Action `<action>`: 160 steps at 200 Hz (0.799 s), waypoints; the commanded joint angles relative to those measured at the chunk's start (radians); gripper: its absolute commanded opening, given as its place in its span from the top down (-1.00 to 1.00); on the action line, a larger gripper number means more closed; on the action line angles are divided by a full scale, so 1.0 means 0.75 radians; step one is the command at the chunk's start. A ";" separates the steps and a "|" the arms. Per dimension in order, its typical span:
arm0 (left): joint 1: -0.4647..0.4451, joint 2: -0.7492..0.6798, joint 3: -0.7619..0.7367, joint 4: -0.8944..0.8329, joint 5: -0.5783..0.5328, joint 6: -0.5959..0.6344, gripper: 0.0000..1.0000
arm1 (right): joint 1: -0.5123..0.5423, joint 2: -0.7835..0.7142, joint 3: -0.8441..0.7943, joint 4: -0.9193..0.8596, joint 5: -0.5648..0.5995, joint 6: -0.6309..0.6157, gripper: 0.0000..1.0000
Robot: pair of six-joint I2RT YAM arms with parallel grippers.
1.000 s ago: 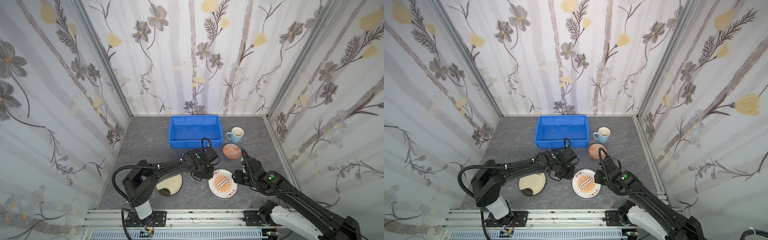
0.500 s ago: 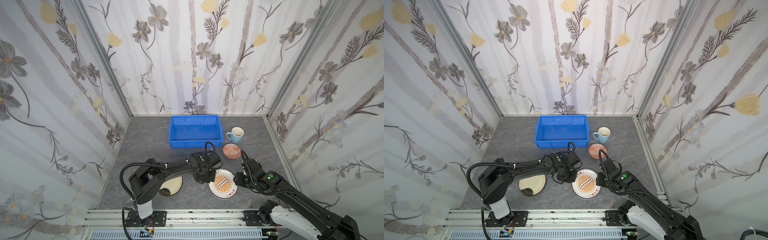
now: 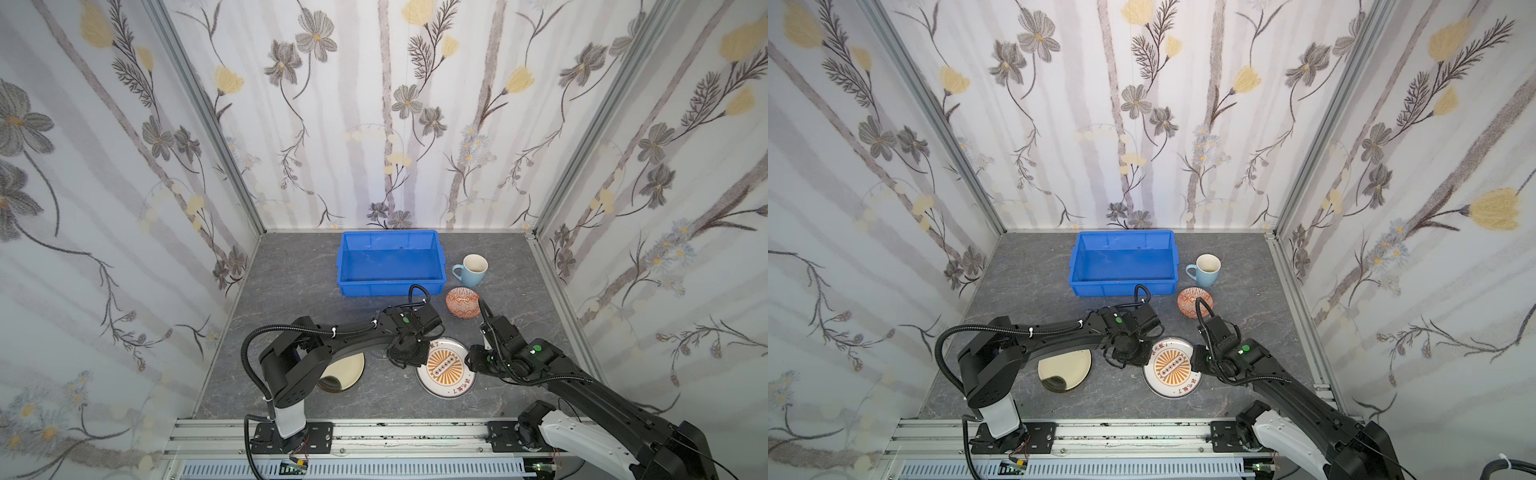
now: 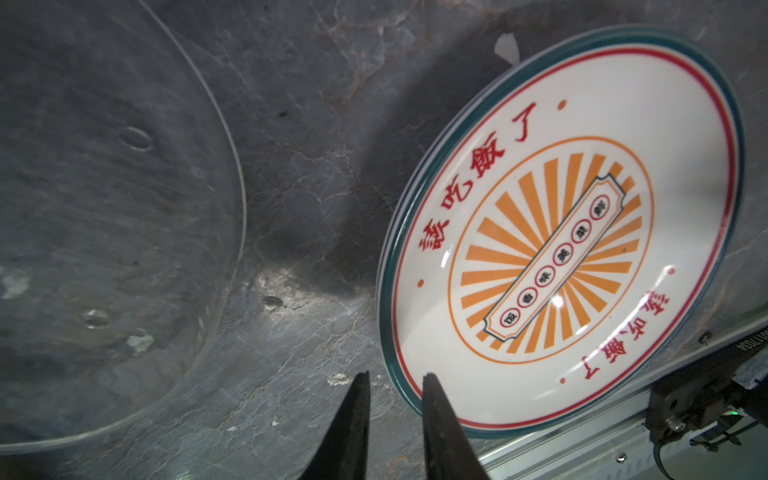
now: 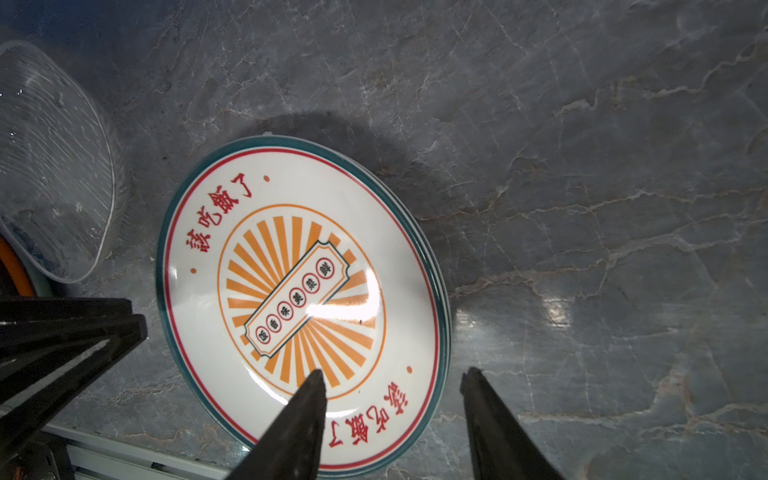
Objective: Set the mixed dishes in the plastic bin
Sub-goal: 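Close the right gripper on the sunburst plate rim while left gripper steadies it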
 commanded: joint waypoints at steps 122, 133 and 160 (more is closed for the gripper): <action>0.001 0.088 0.025 0.006 -0.008 0.024 0.97 | -0.032 0.027 -0.015 0.034 -0.005 -0.035 0.05; 0.001 0.092 0.025 0.004 -0.009 0.023 1.00 | -0.032 0.040 -0.016 0.035 -0.009 -0.040 0.10; 0.001 0.099 0.031 0.000 -0.009 0.023 1.00 | -0.035 0.055 -0.017 0.040 -0.020 -0.054 0.18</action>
